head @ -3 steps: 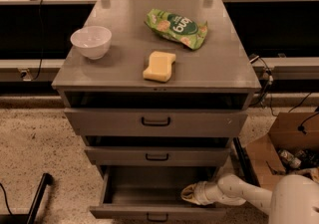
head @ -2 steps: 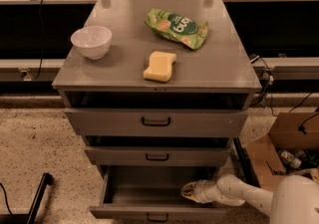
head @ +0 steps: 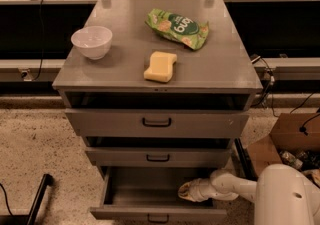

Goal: Open bottom drawer

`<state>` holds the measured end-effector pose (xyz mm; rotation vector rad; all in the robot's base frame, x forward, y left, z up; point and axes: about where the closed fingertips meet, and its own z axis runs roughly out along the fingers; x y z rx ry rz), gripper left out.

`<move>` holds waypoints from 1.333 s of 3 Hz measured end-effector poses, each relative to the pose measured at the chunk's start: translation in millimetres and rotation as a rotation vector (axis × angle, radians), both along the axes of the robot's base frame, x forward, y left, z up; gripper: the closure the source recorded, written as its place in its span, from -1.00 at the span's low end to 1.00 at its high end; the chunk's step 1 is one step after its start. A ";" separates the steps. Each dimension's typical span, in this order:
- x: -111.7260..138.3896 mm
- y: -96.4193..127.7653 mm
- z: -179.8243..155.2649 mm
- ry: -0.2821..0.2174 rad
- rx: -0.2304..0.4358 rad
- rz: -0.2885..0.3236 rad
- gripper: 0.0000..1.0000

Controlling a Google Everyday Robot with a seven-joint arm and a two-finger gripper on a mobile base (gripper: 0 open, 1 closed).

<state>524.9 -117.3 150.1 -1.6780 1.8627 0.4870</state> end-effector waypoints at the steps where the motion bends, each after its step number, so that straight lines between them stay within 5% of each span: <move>1: -19.9 0.3 -7.2 0.045 -0.017 0.058 1.00; 2: -50.1 -0.2 -12.8 0.101 -0.016 0.110 1.00; 3: -49.4 -0.2 -12.8 0.101 -0.016 0.110 1.00; 4: -77.9 -7.7 -1.8 0.129 -0.015 0.152 1.00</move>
Offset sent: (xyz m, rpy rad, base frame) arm -0.0883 -0.0047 -0.0167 -0.0175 0.1724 0.1766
